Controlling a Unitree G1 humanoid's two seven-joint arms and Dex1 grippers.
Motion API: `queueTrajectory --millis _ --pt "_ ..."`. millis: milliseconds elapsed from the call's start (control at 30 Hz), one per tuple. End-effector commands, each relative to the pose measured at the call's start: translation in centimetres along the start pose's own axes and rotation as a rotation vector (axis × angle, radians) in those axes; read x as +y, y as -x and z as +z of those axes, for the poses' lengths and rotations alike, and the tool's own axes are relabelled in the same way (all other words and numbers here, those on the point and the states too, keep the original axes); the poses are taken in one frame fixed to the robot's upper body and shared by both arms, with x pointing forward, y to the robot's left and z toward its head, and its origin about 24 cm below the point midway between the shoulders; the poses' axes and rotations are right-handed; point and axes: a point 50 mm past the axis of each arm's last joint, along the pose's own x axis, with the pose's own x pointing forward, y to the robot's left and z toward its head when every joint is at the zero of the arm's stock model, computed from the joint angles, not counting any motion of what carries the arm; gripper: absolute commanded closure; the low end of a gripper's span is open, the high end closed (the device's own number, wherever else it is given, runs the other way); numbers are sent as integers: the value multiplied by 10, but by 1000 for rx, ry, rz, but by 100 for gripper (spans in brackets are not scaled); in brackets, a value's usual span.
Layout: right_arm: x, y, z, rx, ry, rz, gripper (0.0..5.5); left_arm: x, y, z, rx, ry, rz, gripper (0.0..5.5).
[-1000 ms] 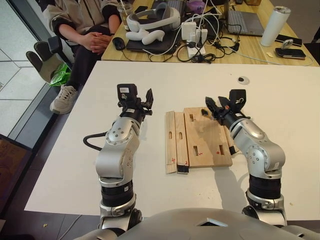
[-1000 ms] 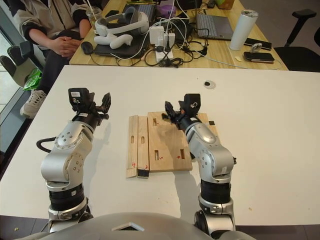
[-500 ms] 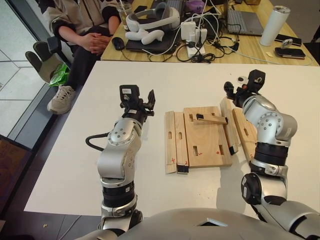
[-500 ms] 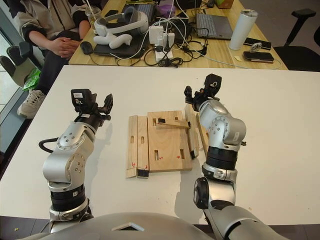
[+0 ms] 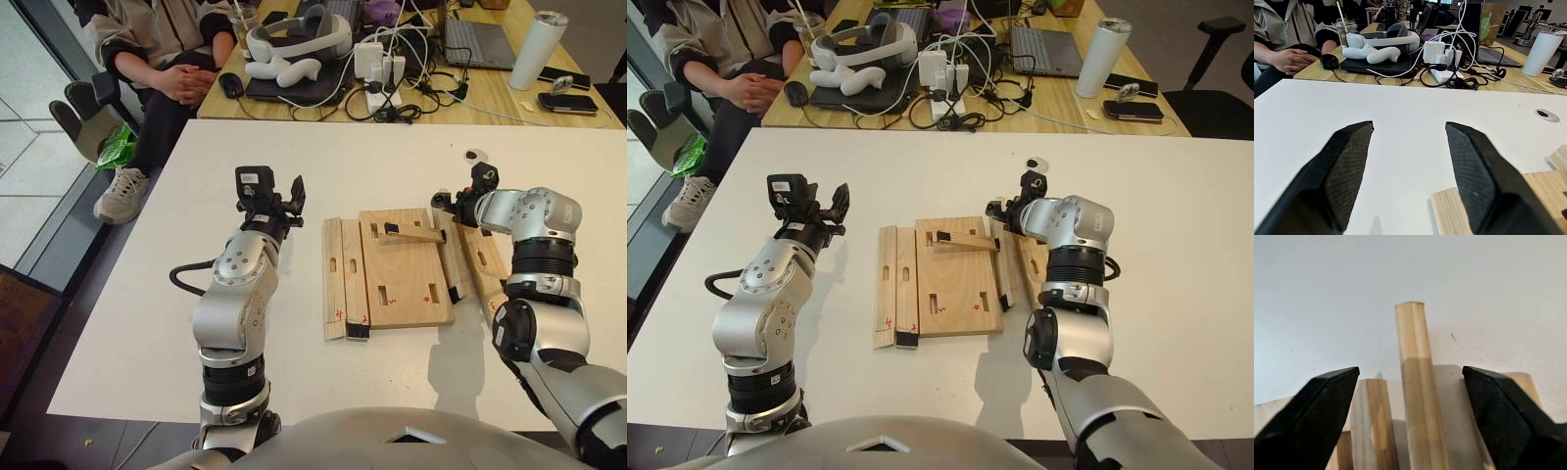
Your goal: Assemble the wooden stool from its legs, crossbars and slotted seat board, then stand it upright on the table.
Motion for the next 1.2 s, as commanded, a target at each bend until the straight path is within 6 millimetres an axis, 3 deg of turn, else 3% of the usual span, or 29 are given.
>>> queueTrajectory --millis 33,167,433,633,833,1067,1200 --pt "3 -4 1 14 2 20 155 -4 0 1 -3 1 -12 275" --pt "4 -9 -2 43 -44 34 163 -4 -1 1 -3 1 -14 275" --pt "-1 -21 -6 98 -152 33 296 -5 -3 1 -4 -3 -25 275" --pt "-1 -25 -5 103 -132 43 378 -5 -3 1 -5 -5 -29 275" --pt "-3 -13 29 -79 -122 62 447 -4 -2 1 -3 -1 -19 275" --pt "-22 11 66 -329 -213 68 448 -3 -2 0 -4 2 -10 275" --pt "-29 30 85 -604 -301 94 448 -2 -3 0 -3 0 -10 275"
